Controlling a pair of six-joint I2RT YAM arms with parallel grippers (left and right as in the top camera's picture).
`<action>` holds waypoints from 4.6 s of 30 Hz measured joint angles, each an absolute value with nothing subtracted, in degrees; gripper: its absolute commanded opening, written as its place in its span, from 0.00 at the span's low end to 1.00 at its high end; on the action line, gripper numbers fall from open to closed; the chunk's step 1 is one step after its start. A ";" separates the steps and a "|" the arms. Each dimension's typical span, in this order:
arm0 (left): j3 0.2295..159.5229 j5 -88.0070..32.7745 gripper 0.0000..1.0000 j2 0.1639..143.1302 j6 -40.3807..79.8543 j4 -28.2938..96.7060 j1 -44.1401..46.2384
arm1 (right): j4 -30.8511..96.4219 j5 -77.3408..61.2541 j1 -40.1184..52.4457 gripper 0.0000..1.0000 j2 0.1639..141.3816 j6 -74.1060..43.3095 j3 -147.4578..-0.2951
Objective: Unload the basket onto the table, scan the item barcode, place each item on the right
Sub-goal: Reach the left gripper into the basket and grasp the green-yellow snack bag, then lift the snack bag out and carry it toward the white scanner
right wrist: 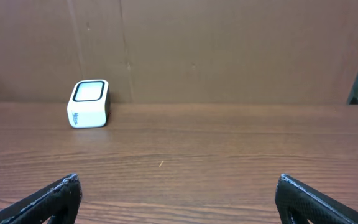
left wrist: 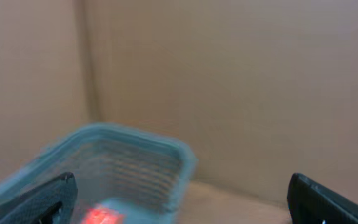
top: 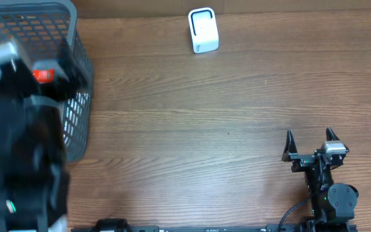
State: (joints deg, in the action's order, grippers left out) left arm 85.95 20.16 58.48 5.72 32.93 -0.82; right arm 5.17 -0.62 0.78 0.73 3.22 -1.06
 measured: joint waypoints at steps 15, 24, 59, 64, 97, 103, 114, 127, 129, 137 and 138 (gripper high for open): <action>113.10 33.47 1.00 84.73 7.35 58.70 -22.50 | 5.15 -0.60 0.78 1.00 0.73 3.22 -1.06; 111.98 16.23 1.00 87.53 3.51 64.12 -27.22 | 5.17 -0.60 0.78 1.00 0.73 3.25 -1.06; 107.20 14.33 0.87 123.57 2.70 73.14 -28.56 | 5.15 -0.60 0.78 1.00 0.73 3.22 -1.06; 107.59 14.28 0.75 125.56 2.35 72.20 -28.56 | 5.15 -0.60 0.78 1.00 0.73 3.25 -1.06; 145.25 6.85 0.08 131.85 2.15 90.54 -27.83 | 5.19 -0.62 0.78 1.00 0.73 3.22 -1.06; 158.58 -2.52 0.04 131.85 2.85 93.73 -27.35 | 5.15 -0.60 0.80 1.00 0.73 3.25 -1.06; 176.64 -30.83 0.07 131.85 3.05 94.89 -27.35 | 5.19 -0.60 0.80 1.00 0.73 3.22 -1.06; 178.39 -55.92 0.08 131.39 4.56 93.95 -15.64 | 5.15 -0.60 0.78 1.00 0.73 3.20 -1.06; 178.39 -54.92 0.08 131.39 4.89 93.95 -10.55 | 5.17 -0.58 0.78 1.00 0.73 3.20 -1.06; 176.11 -29.63 0.06 131.39 9.65 96.23 14.28 | 5.17 -0.60 0.80 1.00 0.73 3.22 -1.06; 174.82 -26.04 0.06 131.39 10.63 96.18 16.97 | 5.17 -0.60 0.80 1.00 0.73 3.25 -1.06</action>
State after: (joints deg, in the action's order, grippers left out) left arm 174.82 -26.04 131.39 10.63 96.18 16.97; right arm 5.17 -0.60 0.80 0.73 3.25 -1.06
